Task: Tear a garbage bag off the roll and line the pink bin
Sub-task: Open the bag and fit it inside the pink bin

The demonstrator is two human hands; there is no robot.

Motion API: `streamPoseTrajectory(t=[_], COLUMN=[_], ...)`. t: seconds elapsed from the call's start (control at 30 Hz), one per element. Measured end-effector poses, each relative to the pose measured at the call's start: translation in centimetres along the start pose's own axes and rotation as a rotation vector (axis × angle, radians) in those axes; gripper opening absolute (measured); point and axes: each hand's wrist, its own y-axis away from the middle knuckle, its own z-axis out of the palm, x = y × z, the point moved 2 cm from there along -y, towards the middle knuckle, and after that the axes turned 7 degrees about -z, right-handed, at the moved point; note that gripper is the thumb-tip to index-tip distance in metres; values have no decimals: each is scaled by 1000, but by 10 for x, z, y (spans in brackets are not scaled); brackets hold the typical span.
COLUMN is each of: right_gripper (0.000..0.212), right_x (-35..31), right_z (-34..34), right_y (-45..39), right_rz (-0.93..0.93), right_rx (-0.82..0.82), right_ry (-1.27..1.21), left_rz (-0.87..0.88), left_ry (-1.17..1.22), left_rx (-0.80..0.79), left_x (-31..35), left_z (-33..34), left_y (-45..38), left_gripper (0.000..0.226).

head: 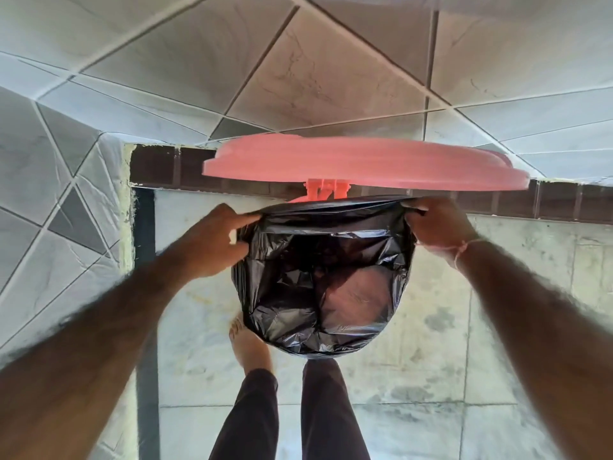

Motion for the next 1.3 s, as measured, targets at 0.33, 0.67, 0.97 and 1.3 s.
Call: streamPoseTrajectory(t=[0.33, 0.67, 0.97, 1.3], right_gripper=[42, 38, 49, 19], right_x=[24, 73, 65, 81], right_z=[30, 46, 30, 40], right_y=[4, 55, 42, 60], right_rz=[-153, -343, -188, -282], right_rx=[-151, -182, -291, -280], right_ry=[362, 686, 369, 599], left_rz=[-76, -217, -271, -231], left_ry=[64, 376, 398, 233], left_rx=[80, -47, -237, -100], left_x=[21, -23, -22, -26], left_z=[2, 33, 14, 35], left_y=[-28, 10, 7, 17], left_gripper=[45, 32, 68, 50])
